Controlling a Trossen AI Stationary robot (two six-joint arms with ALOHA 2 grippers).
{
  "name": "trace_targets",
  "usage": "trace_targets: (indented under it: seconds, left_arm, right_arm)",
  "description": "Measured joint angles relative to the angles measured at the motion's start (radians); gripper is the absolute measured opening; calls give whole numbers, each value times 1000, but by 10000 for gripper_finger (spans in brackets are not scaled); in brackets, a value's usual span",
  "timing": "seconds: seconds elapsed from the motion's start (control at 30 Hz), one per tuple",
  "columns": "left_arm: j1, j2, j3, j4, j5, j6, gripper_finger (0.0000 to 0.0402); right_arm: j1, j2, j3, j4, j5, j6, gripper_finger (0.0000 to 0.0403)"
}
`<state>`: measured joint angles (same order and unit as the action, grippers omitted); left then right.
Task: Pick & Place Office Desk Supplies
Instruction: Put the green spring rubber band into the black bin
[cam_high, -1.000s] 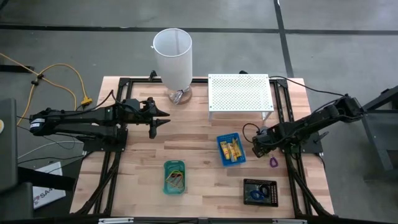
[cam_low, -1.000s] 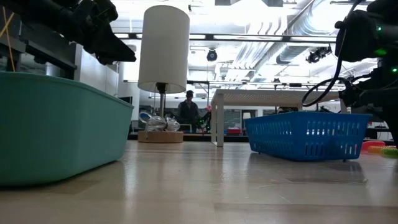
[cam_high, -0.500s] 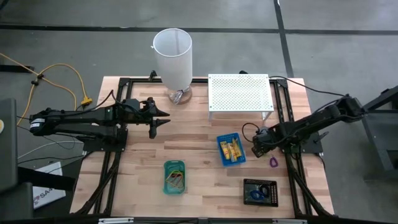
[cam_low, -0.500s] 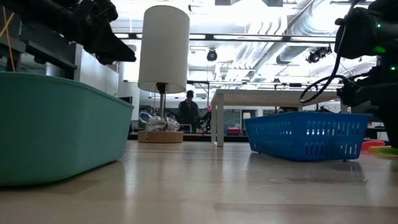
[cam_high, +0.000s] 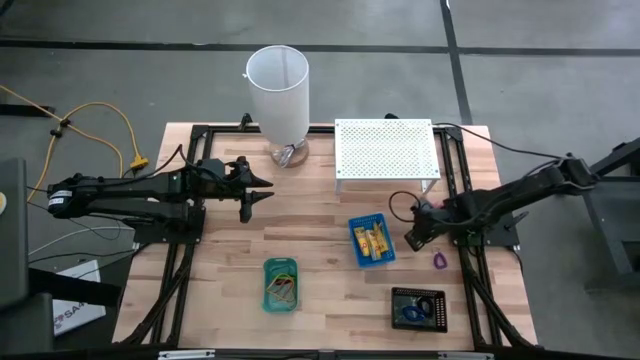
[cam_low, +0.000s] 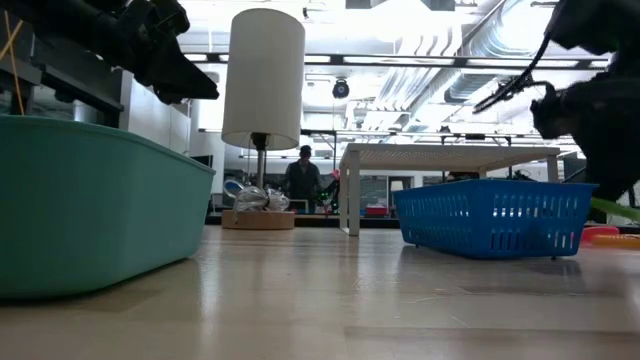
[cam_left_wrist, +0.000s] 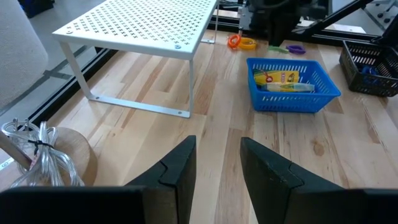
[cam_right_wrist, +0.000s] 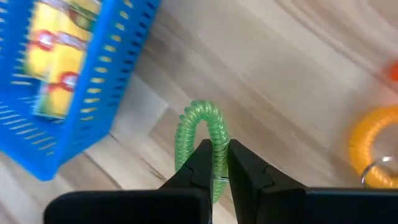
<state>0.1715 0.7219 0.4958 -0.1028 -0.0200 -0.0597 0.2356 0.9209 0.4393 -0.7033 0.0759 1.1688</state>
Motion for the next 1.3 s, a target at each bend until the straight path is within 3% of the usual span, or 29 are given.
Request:
trace_targets:
  seconds: [0.33,0.9,1.3]
  left_arm:
    - [0,0,0,0,0,0,119]
    - [0,0,0,0,0,0,119]
    - [0,0,0,0,0,0,119]
  right_arm:
    - [0,-130,1,-1,13,-74,19]
    - [7,-137,1,60,-19,-153,19]
    - [191,-106,1,156,-31,-148,19]
